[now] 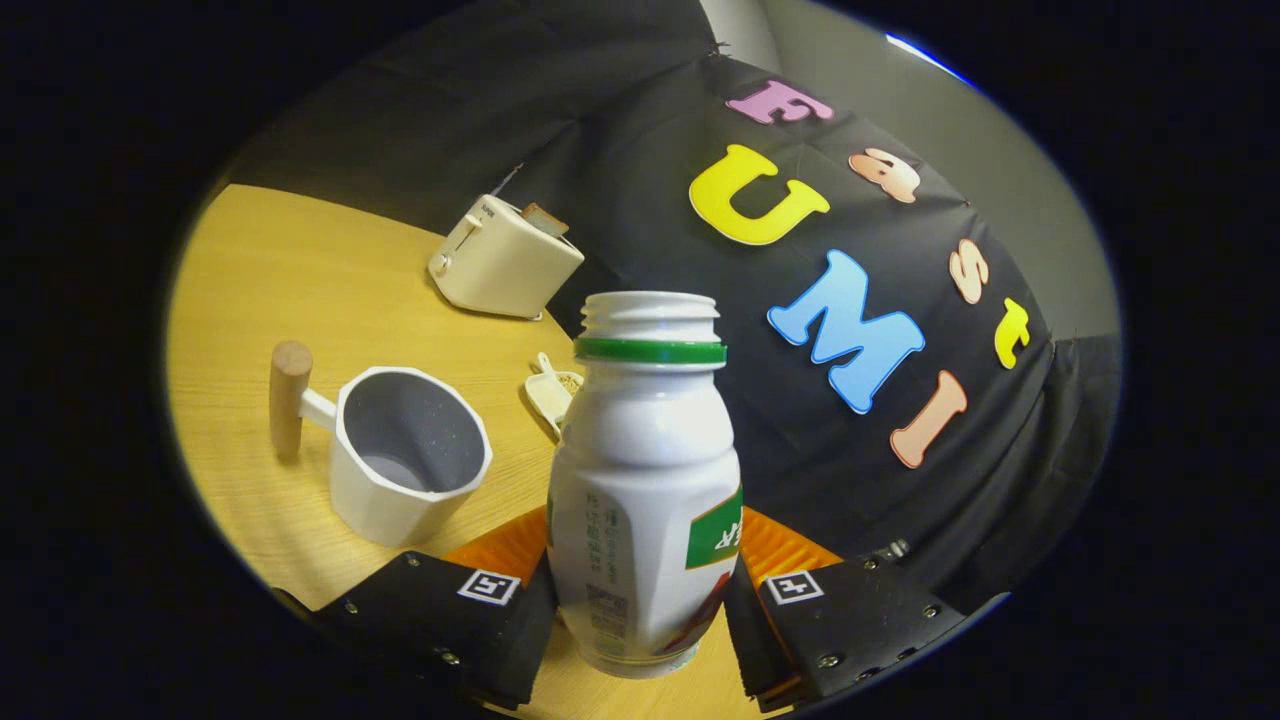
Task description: Take the bottle from table, then pour the juice into the cup, finally place the bottle on the coaster
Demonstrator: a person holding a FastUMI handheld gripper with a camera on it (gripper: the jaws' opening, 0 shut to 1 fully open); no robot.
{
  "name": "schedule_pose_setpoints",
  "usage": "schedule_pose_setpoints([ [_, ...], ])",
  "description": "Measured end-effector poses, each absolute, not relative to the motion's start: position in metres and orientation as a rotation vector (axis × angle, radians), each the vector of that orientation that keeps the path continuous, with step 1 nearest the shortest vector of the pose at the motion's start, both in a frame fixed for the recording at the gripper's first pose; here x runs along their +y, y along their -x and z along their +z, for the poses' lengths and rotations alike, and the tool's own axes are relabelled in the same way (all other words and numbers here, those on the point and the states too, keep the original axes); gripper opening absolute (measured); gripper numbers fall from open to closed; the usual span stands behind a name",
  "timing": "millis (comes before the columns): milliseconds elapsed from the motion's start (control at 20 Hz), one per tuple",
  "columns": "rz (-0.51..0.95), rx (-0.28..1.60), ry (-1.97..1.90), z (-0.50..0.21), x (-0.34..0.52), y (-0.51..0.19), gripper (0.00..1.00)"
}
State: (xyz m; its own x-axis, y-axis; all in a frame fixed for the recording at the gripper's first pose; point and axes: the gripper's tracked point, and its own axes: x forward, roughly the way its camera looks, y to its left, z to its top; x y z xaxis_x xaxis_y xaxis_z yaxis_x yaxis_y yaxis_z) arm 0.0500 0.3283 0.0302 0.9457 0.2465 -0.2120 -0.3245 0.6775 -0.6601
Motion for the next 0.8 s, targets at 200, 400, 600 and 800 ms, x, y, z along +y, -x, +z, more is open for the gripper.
schedule_pose_setpoints([
  [200, 0.343, 0.132, 0.668, 0.0235, 0.3298, -0.0516, 0.74],
  [400, 0.375, 0.158, 0.542, 0.0215, 0.3277, -0.0519, 0.74],
  [600, 0.401, 0.165, 0.399, 0.0231, 0.329, -0.0508, 0.74],
  [800, 0.433, 0.161, 0.267, 0.029, 0.3321, -0.0497, 0.74],
])
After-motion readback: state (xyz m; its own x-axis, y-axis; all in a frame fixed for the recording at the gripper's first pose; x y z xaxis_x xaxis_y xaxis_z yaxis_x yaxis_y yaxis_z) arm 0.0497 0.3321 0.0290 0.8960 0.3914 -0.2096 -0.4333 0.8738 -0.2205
